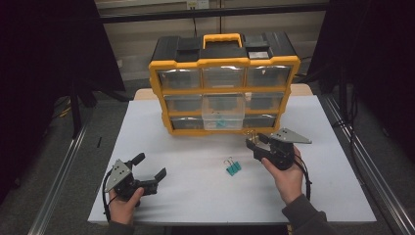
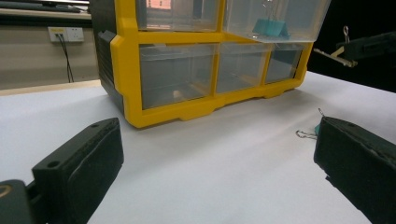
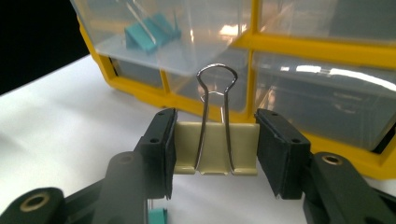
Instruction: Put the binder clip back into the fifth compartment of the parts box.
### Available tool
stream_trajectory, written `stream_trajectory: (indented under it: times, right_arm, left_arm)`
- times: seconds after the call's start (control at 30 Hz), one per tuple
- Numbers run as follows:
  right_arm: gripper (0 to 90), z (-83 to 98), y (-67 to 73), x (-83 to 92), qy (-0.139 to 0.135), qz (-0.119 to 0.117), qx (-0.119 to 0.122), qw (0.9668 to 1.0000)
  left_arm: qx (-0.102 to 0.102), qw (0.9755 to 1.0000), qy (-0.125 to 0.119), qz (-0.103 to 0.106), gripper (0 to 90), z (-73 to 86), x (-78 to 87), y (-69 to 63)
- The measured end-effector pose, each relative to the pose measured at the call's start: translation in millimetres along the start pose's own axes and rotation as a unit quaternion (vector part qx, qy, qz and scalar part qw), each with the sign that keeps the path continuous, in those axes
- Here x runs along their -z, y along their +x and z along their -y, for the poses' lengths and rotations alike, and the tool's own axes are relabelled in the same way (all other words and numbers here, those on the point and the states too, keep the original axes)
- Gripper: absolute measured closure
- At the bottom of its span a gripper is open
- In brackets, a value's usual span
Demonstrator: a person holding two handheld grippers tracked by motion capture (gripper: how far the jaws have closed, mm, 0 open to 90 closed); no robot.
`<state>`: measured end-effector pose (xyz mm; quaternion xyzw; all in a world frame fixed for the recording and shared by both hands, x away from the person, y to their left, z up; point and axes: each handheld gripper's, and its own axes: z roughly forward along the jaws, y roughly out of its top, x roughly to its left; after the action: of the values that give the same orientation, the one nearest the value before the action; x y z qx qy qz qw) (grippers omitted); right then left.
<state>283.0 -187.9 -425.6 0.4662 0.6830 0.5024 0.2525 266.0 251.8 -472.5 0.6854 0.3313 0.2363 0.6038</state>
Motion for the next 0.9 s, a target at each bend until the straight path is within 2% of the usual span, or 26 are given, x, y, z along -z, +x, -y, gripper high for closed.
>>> stream_trajectory:
  times: [0.13,0.2,0.5,0.53,0.57,0.7,0.8,0.9]
  right_arm:
    - [50.0,-7.8,-0.9,3.1,-0.011,0.001,-0.001,0.9999]
    - [50.0,-11.0,-1.5,4.5,-0.016,0.001,-0.001,0.9999]
    - [50.0,-26.7,-4.3,10.8,-0.036,0.008,-0.005,0.9993]
    - [50.0,-27.9,-4.4,11.0,-0.038,0.007,-0.005,0.9993]
    - [50.0,-29.8,-4.6,11.6,-0.042,0.009,-0.005,0.9991]
    - [50.0,-35.9,-5.0,13.4,-0.05,0.009,-0.008,0.9987]
    - [50.0,-41.0,-4.9,14.3,-0.055,0.012,-0.009,0.9983]
    - [50.0,-45.8,-5.4,15.3,-0.061,0.014,-0.01,0.998]
  left_arm:
    - [-0.005,1.0,0.004,-0.004,1.5,-0.1,0.5,1.3]
    - [-0.001,1.0,0.001,0.004,1.5,0.1,0.0,0.4]
    - [0.0,1.0,-0.001,0.004,1.6,0.1,-0.2,0.5]
    - [-0.006,1.0,0.003,-0.001,1.5,0.0,0.4,1.8]
    - [0.0,1.0,-0.001,0.004,1.5,0.1,-0.3,0.4]
    - [-0.001,1.0,-0.001,0.004,1.6,0.1,-0.2,0.7]
    - [-0.003,1.0,-0.001,-0.004,1.5,-0.2,0.0,1.7]
    - [0.001,1.0,-0.003,-0.001,1.5,-0.2,-0.1,1.3]
